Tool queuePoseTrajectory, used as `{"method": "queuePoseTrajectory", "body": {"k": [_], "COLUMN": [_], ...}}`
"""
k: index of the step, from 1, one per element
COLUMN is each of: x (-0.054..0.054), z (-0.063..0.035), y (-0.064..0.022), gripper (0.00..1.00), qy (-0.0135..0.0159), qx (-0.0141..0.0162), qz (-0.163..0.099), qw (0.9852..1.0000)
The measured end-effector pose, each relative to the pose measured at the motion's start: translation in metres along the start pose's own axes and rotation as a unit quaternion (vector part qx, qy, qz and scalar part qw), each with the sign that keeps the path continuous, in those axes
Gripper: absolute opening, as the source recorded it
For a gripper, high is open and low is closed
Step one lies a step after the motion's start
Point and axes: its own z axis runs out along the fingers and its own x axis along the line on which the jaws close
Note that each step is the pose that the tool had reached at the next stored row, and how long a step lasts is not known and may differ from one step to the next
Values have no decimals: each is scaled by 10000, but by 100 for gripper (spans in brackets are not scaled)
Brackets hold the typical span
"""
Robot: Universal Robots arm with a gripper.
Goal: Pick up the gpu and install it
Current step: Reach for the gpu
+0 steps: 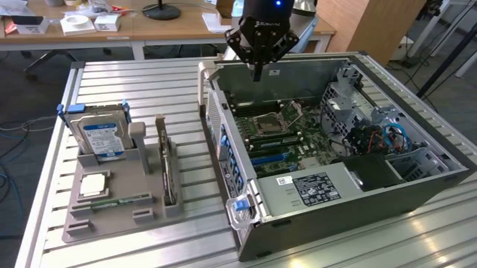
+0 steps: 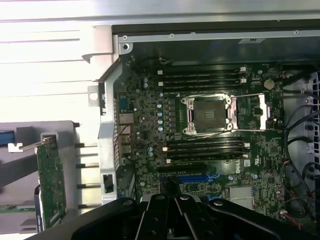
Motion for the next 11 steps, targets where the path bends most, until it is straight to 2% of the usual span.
{"method": "queuePoseTrajectory", "body": {"k": [11], "x": [362], "z": [-9], "y": [-27], "gripper": [10], "qy": [1], "qx": [0], "qz": [0], "qw": [10000]}}
